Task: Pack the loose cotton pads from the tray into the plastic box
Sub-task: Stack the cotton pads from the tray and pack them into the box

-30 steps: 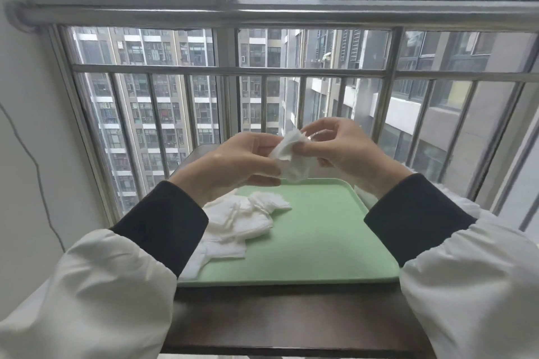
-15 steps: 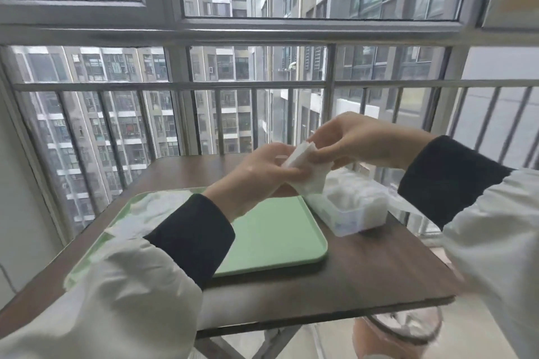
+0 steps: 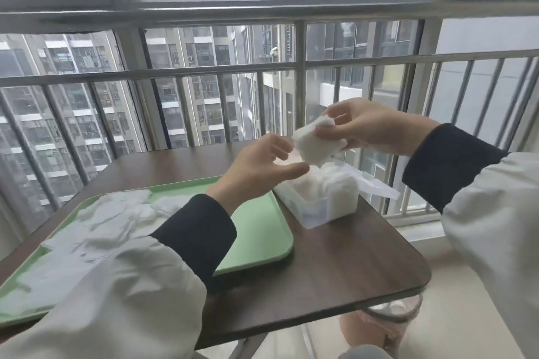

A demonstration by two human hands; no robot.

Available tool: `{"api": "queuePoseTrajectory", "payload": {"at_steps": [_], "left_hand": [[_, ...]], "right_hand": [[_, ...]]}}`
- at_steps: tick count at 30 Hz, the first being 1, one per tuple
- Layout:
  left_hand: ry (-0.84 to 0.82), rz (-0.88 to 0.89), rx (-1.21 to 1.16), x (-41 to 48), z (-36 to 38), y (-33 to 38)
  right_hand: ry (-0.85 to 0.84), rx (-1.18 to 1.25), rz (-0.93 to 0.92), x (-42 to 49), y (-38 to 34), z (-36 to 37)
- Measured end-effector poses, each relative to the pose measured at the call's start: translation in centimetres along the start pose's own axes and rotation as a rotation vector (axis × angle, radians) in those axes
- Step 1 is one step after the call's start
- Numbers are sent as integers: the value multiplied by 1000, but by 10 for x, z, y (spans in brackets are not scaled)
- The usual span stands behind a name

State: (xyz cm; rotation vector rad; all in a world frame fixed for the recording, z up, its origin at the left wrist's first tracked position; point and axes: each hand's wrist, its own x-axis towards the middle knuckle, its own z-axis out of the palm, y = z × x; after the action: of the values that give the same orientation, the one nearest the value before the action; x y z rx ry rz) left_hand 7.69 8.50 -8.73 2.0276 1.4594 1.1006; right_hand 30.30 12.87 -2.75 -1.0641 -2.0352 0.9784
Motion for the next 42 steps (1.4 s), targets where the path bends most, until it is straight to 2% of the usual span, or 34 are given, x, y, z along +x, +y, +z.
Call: {"api": "queuePoseTrajectory", "payload": {"at_steps": [2,5,9,14,18,22,25,29,33,39,42], "left_hand": [[-13,-23,105,12,3,-7],[-160,-112,283,31,12,-8],[-233,-165,527,49,17,-8],[-348,-171,526,57,17,-15],[-391,-190,466,62,20,-19],[-314,-199,444,63,26,-26],[-244,-185,400,63,27,-32],[-200,-183,318,63,28,-36],[-192,-187,238,60,28,-37],[-201,-202,147,58,26,-38],[-194,-196,150,57,27,-38]], "right_hand": [[-67,70,29,3,11,3],[-175,195,44,7,18,10],[-305,176,88,9,19,8],[-388,-25,79,10,16,11],[-431,-94,59,11,12,13],[-466,3,57,10,10,16],[-406,37,31,9,11,19],[-326,-388,-31,8,14,26],[-320,-534,5,8,11,35],[-281,-900,12,13,-5,46],[-374,-1013,12,14,-10,59]]}}
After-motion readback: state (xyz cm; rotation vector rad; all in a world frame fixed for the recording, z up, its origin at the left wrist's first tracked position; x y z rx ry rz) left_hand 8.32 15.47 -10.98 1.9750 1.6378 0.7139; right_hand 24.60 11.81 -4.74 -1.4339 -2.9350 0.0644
